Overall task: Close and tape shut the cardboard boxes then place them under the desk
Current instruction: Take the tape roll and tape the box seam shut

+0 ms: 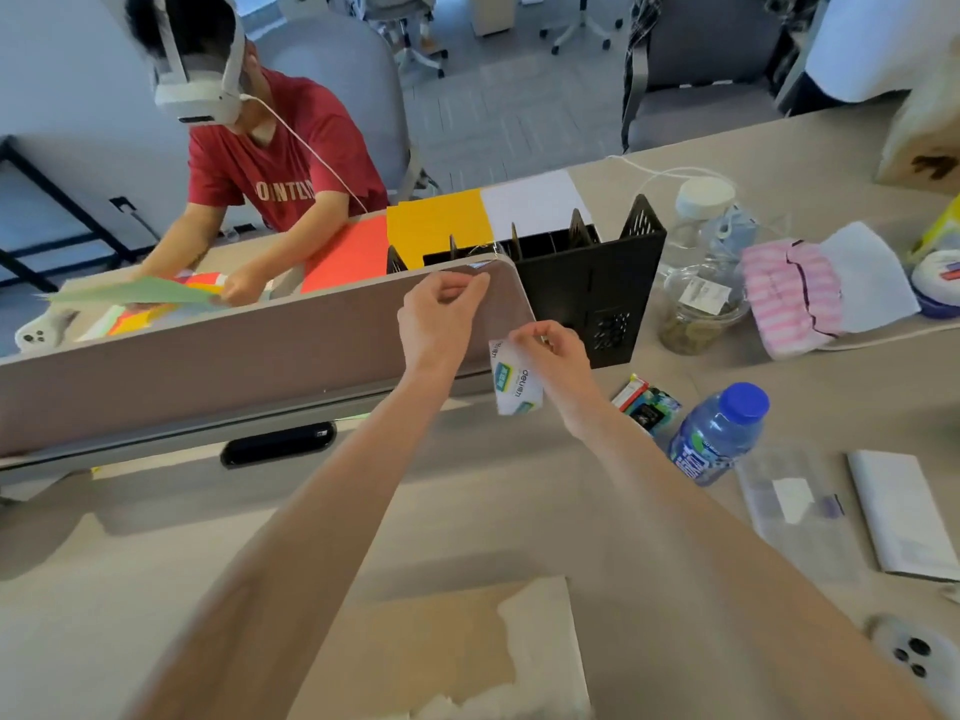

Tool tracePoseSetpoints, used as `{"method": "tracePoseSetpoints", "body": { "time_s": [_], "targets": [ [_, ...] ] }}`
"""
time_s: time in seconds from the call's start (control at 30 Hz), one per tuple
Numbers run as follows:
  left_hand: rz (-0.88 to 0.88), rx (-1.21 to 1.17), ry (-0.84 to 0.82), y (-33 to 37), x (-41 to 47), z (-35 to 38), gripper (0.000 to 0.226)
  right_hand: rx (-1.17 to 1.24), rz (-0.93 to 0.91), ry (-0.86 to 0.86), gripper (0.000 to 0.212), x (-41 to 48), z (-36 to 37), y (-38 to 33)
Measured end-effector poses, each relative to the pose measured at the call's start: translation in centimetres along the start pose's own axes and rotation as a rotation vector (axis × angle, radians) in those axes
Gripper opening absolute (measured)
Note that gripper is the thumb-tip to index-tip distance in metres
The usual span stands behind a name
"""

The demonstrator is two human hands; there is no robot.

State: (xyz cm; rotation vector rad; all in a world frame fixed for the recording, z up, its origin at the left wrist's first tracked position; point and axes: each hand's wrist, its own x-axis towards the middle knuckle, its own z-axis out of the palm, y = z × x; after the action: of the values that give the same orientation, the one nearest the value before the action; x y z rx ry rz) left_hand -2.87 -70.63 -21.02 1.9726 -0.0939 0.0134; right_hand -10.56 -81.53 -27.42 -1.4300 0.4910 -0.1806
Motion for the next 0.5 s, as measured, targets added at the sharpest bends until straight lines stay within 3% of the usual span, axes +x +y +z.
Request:
{"method": "tracePoseSetpoints", "body": {
  "time_s": [0.1,0.27,0.5],
  "targets": [
    [-0.010,-0.038,0.033,0.8,0.4,0.5,0.017,0.047,0.019,-0.007,0.007,-0.5,-0.6,-0.3],
    [-0.067,-0.068,0.090,1.5,0.5,0.9,0.011,0.039,0.035,-0.024,0.006,-1.3,-0.9,-1.0],
    [0.136,0.073,0.040,4.4,0.2,1.2,0.008,0.070,0.037,-0.008,0.008,-2.8,-1.1,-2.7]
  ]
}}
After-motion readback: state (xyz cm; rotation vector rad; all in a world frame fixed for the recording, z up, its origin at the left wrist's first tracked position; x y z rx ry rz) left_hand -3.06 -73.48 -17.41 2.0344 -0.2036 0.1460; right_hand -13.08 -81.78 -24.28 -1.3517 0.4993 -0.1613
